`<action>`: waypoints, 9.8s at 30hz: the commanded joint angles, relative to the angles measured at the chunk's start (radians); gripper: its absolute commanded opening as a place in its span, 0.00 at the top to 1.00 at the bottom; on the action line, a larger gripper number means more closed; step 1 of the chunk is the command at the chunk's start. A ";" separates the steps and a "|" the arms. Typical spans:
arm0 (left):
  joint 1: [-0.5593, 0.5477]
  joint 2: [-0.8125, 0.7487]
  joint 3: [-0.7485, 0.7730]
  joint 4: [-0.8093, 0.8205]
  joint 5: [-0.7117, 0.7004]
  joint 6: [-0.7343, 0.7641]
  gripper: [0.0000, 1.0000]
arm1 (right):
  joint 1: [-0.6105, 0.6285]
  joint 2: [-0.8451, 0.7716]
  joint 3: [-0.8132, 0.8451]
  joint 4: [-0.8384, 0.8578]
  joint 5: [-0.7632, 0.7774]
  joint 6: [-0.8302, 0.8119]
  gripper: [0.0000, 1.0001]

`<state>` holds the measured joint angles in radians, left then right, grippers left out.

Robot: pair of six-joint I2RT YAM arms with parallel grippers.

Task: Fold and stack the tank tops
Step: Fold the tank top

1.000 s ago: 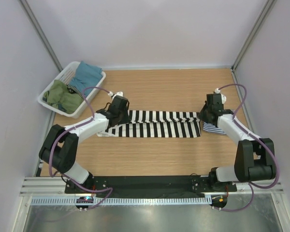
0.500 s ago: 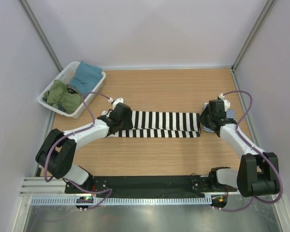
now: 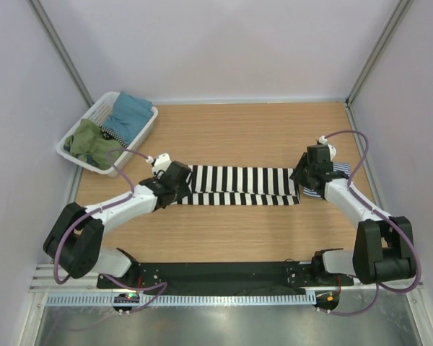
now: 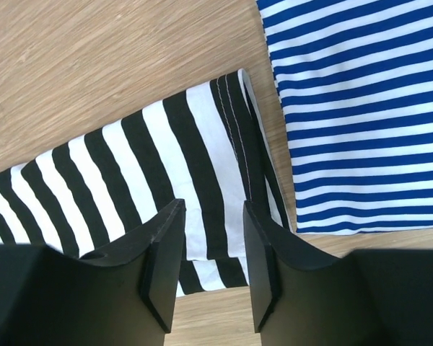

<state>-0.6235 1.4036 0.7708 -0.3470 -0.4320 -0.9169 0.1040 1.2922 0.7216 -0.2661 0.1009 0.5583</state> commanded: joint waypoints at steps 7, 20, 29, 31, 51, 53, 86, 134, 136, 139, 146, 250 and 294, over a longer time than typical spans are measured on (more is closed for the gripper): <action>0.091 -0.063 -0.088 0.005 -0.067 -0.163 0.47 | 0.077 0.119 0.076 -0.028 0.078 -0.017 0.63; 0.188 0.236 0.062 0.080 0.028 -0.096 0.53 | 0.195 0.228 0.084 -0.156 0.247 0.057 0.69; 0.243 0.449 0.353 0.042 0.117 -0.020 0.55 | 0.376 0.090 -0.026 -0.223 0.151 0.120 0.70; 0.252 0.532 0.435 0.022 0.130 0.015 0.56 | 0.428 0.067 -0.045 -0.239 0.131 0.159 0.70; 0.151 1.036 1.345 0.011 0.443 0.260 0.39 | 1.089 0.210 0.170 -0.101 0.052 0.358 0.52; 0.151 1.000 1.309 0.017 0.385 0.277 0.31 | 1.089 0.171 0.197 -0.143 0.092 0.336 0.42; 0.150 0.833 1.136 0.062 0.458 0.362 0.36 | 0.149 0.745 0.913 -0.157 -0.084 -0.034 0.55; 0.262 0.844 1.071 0.284 0.512 0.207 0.27 | 0.049 0.951 1.247 -0.013 -0.449 0.006 0.51; 0.239 0.764 1.014 0.292 0.504 0.211 0.27 | 0.051 0.888 1.184 -0.009 -0.437 -0.001 0.52; 0.200 0.657 0.885 0.299 0.474 0.211 0.27 | 0.060 0.748 1.025 0.007 -0.422 -0.017 0.53; 0.070 0.364 0.474 0.341 0.337 0.176 0.27 | 0.137 0.369 0.519 0.016 -0.314 -0.017 0.56; 0.024 -0.494 0.064 -0.115 0.255 0.064 0.41 | 0.655 -0.237 -0.166 -0.147 -0.158 0.246 0.64; -0.117 -0.233 -0.214 0.270 0.558 -0.020 0.39 | 0.701 -0.111 -0.113 -0.168 -0.204 0.253 0.70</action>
<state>-0.7086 1.1450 0.5079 -0.1356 0.1390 -0.9184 0.7994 1.1919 0.5690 -0.4244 -0.0837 0.8188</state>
